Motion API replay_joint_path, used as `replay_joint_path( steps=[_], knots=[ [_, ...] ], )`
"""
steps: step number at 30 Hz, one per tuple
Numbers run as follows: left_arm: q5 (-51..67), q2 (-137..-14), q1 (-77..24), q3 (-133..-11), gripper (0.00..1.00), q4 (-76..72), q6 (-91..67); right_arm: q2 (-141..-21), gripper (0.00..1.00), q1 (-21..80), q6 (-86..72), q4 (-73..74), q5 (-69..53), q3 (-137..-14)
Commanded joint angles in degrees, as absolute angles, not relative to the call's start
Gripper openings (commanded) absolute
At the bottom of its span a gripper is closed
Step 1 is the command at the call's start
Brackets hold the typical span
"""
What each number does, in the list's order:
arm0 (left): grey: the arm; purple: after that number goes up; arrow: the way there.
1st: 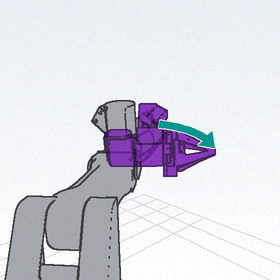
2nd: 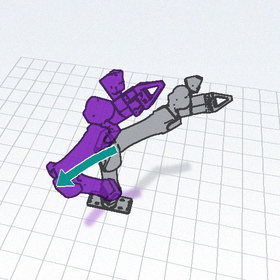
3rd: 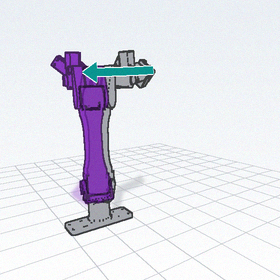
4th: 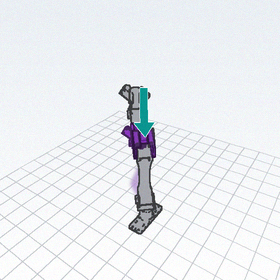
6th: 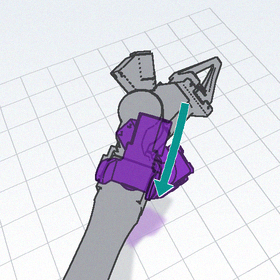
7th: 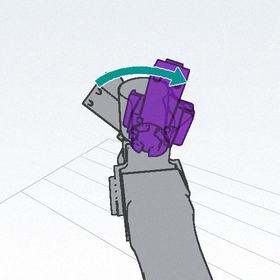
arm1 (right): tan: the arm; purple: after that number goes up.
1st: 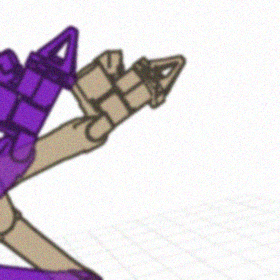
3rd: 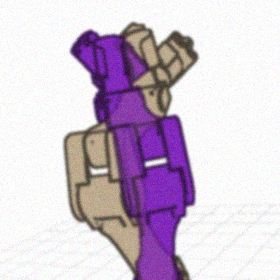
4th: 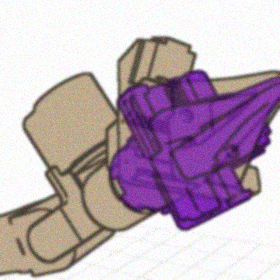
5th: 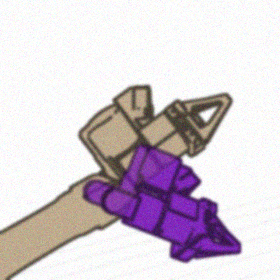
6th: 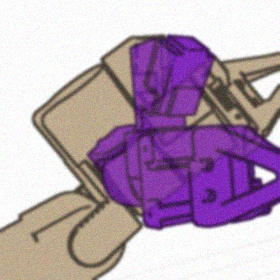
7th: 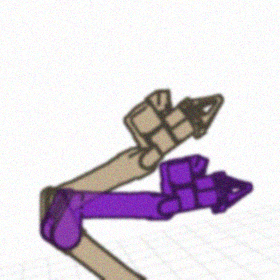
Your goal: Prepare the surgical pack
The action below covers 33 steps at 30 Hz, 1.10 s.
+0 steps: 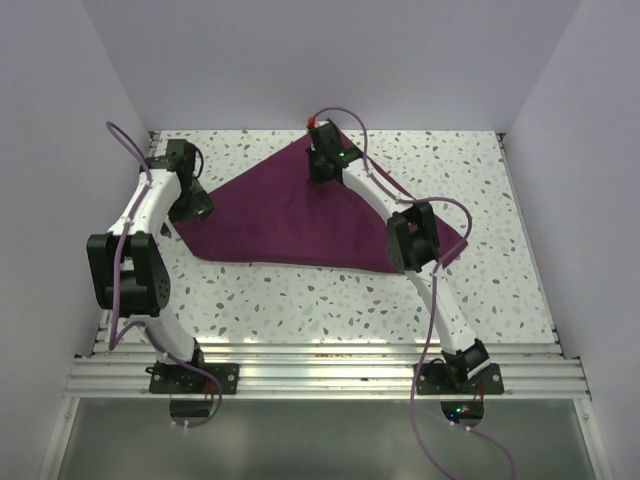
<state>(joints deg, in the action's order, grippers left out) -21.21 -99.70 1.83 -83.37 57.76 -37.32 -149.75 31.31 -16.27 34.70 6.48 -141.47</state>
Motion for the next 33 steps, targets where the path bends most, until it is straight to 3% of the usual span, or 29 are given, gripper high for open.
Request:
replay_joint_path(
  steps=[1,16,17,18,22,25,28,29,30,33],
  knots=[
    [-22.7,-101.1,2.2,-86.2,0.99,56.9,-38.0,-150.1,0.00,30.3,-16.3,31.5,7.2,-143.0],
    [-17.5,-111.4,5.6,-97.0,1.00,57.0,-37.4,-151.3,0.01,29.9,-18.2,31.7,4.8,-141.4],
    [-17.5,-111.6,5.9,-97.4,1.00,57.0,-37.4,-151.1,0.05,29.9,-18.5,32.6,4.8,-141.4],
    [-17.7,-111.9,6.1,-97.6,0.99,57.1,-37.2,-150.4,0.18,29.9,-19.1,33.0,4.9,-141.4],
    [-18.7,-113.4,8.5,-99.1,0.99,57.7,-36.7,-147.9,0.38,29.9,-19.6,35.1,4.3,-142.8],
    [-18.9,-114.7,10.8,-99.9,0.99,58.0,-36.5,-146.3,0.45,30.0,-19.3,37.8,4.1,-145.3],
    [-17.0,-115.5,13.3,-100.4,0.99,57.2,-35.7,-143.9,0.40,30.0,-19.4,37.2,1.9,-143.3],
    [-16.4,-115.7,13.9,-100.5,0.99,56.9,-35.3,-143.9,0.34,29.9,-19.6,37.5,0.5,-143.3],
    [-14.7,-115.7,14.4,-100.5,0.99,56.3,-34.8,-144.0,0.19,30.0,-20.2,37.7,0.2,-142.9],
    [-11.1,-115.8,16.0,-100.3,0.98,54.1,-33.1,-144.5,0.07,30.0,-21.6,38.0,-2.9,-141.8]
  ],
)
